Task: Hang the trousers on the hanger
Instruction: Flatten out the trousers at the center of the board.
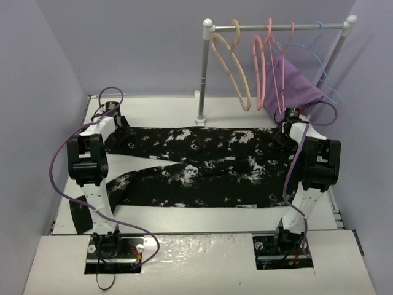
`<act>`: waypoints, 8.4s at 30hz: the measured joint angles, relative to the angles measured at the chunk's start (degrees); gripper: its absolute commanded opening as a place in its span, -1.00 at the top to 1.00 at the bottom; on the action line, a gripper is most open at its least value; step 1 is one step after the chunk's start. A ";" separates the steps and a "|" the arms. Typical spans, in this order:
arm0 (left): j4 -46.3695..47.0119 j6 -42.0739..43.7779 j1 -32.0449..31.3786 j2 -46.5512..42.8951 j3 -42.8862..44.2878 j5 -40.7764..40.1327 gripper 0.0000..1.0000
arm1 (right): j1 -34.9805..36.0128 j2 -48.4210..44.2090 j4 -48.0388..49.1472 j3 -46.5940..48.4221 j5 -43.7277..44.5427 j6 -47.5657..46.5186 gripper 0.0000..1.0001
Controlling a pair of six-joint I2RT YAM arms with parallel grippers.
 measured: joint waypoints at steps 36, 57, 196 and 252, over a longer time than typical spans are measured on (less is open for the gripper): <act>-17.42 -7.17 -7.53 -50.42 -36.26 -2.10 -0.13 | 21.11 -35.65 -7.75 -26.61 -5.70 5.49 -0.43; -3.42 -12.39 -7.50 -37.99 -41.80 -6.67 -0.11 | 24.14 -30.36 -1.76 -33.39 -7.13 7.27 -0.44; 2.86 0.86 1.50 -2.29 -3.82 -3.91 0.02 | 6.57 0.77 5.90 -0.79 1.17 -15.67 -0.51; -10.63 -11.24 -2.84 -36.96 -29.23 -3.40 -0.35 | 7.60 -40.69 -7.90 -26.37 -4.49 -0.36 -0.61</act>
